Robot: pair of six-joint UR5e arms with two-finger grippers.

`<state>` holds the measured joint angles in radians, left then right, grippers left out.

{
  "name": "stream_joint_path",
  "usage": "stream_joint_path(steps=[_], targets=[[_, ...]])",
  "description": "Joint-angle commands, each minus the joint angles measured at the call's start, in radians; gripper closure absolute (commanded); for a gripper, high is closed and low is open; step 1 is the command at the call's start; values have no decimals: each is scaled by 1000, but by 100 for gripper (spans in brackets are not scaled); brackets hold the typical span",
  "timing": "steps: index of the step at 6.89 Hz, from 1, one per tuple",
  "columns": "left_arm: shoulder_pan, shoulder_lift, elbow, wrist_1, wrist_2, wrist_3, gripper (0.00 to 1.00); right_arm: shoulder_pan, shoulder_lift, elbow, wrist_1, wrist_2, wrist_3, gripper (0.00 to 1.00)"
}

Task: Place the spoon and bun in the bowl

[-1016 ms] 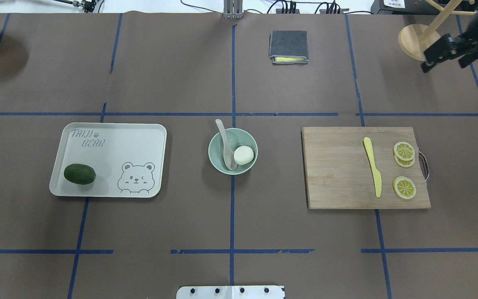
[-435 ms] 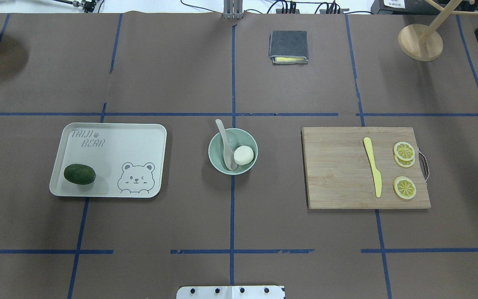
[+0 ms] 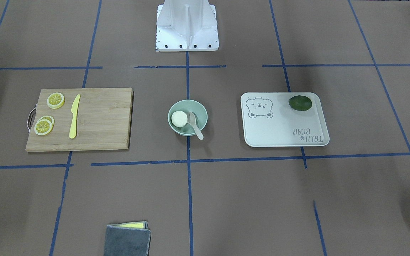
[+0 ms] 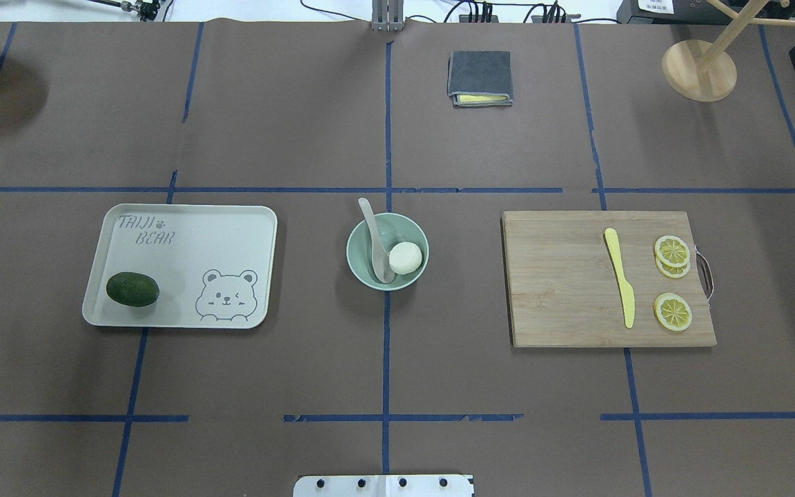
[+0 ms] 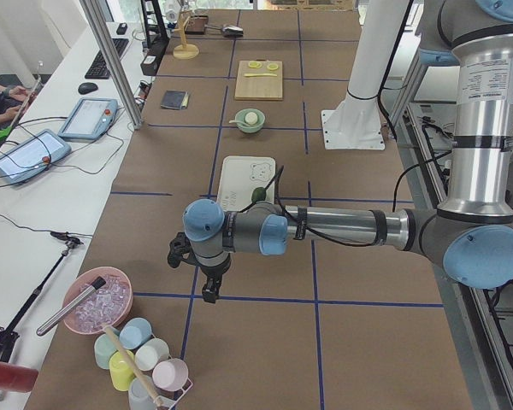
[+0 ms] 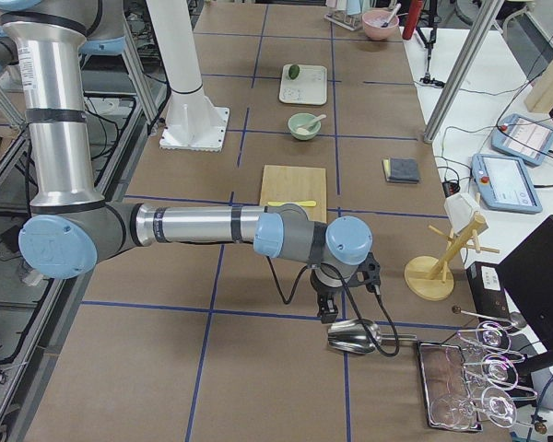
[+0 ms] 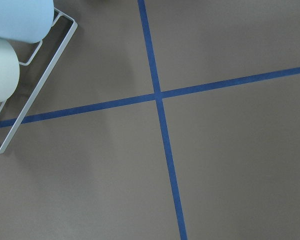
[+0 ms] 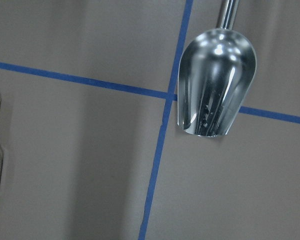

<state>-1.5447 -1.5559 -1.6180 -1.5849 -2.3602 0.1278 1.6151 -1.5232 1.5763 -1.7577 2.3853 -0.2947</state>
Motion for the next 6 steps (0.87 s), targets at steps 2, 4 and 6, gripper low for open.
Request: stream_joint_path(steps=[2,4,6], targets=[[-2,2,1,2,4,0,0,2,-40,8,168,-14,200,0],[-2,2,-2,5,3,-2,0,2,-41,4,213,-6,288,0],[-2,2,-3,8,1,-4,0,2,-38,14,213,3,319,0]])
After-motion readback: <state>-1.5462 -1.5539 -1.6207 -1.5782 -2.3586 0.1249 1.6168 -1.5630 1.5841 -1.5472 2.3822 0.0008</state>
